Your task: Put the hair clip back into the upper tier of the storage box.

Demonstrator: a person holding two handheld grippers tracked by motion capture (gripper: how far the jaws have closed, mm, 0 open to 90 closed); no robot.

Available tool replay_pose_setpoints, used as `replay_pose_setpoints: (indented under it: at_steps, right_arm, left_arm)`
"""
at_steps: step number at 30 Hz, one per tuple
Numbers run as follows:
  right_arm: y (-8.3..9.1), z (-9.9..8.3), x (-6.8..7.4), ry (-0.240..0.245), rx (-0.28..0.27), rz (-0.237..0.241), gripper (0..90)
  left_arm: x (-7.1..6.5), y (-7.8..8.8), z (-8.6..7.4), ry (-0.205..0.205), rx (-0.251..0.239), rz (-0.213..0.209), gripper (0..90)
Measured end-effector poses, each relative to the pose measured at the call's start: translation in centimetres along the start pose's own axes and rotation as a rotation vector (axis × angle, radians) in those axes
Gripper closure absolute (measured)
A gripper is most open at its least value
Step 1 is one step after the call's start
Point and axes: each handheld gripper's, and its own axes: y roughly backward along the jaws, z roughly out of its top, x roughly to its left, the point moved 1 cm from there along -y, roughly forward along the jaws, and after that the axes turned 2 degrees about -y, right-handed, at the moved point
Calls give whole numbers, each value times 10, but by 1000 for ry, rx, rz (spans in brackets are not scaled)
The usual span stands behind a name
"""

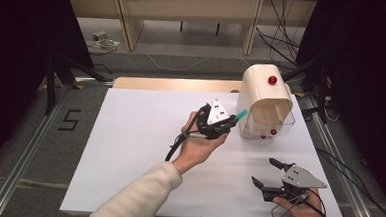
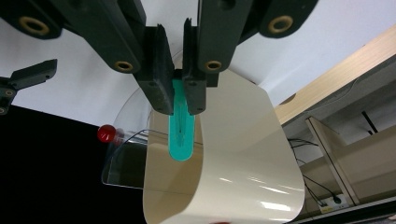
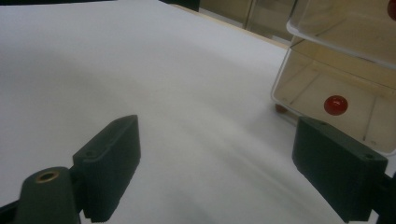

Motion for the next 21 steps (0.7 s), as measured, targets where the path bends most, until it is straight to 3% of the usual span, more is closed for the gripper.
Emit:
replay_pose_setpoints:
  at_steps: [10, 21]
  right_arm:
    - [0, 0, 0, -1, 0, -2, 163]
    - [0, 0, -1, -2, 0, -2, 163]
  left_arm:
    - [-7, -14, 12, -15, -2, -25, 826]
    - [-18, -43, 31, -31, 11, -59, 826]
